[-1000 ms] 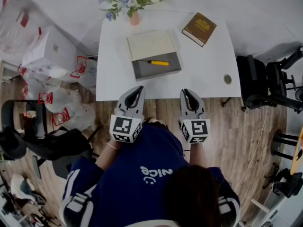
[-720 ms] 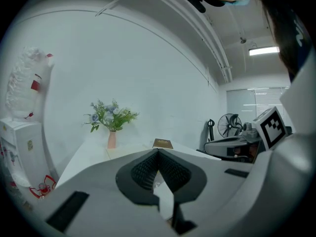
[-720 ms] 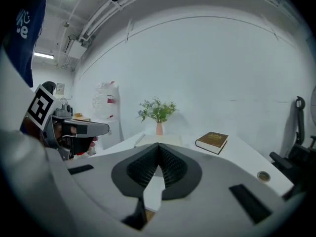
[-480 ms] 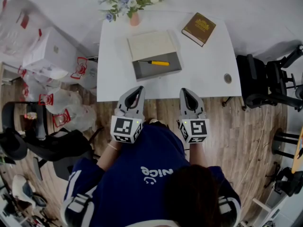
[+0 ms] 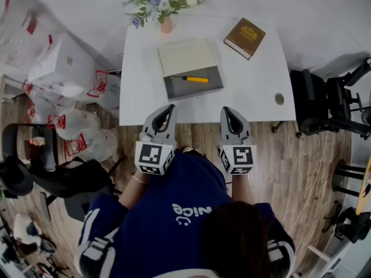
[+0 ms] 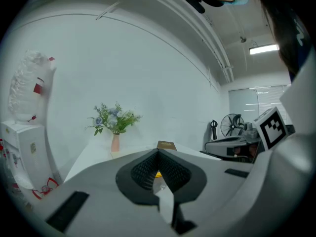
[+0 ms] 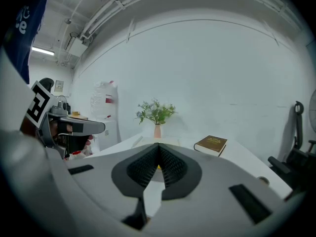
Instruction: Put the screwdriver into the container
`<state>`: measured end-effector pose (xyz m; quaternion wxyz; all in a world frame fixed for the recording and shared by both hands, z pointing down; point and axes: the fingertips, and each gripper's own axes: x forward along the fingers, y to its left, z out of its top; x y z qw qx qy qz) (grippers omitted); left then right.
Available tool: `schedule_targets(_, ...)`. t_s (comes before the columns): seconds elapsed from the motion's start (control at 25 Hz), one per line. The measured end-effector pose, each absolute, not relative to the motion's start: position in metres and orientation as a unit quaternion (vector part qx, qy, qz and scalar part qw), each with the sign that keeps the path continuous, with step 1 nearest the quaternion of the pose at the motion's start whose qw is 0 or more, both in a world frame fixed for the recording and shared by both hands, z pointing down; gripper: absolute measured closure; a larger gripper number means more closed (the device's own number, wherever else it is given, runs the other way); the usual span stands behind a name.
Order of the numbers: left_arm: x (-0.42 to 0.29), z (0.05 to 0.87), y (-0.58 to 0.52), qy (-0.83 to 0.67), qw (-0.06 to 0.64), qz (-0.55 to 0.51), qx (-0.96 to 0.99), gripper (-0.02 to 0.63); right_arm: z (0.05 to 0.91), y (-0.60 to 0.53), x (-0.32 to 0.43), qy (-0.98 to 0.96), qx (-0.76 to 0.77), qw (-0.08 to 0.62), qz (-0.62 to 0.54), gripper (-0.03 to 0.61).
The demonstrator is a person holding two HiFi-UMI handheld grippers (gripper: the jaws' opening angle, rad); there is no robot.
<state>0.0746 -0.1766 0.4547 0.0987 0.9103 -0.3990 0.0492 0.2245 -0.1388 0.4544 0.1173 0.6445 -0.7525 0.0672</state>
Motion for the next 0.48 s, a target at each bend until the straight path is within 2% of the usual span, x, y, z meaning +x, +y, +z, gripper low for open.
schedule_targets(0.48, 0.0654, 0.458, -0.1832, -0.407, 0.099, 0.051, 0.907, 0.602, 0.4518, -0.1473, 0.2219, -0.751, 0.648, 0.108, 0.064, 0.558)
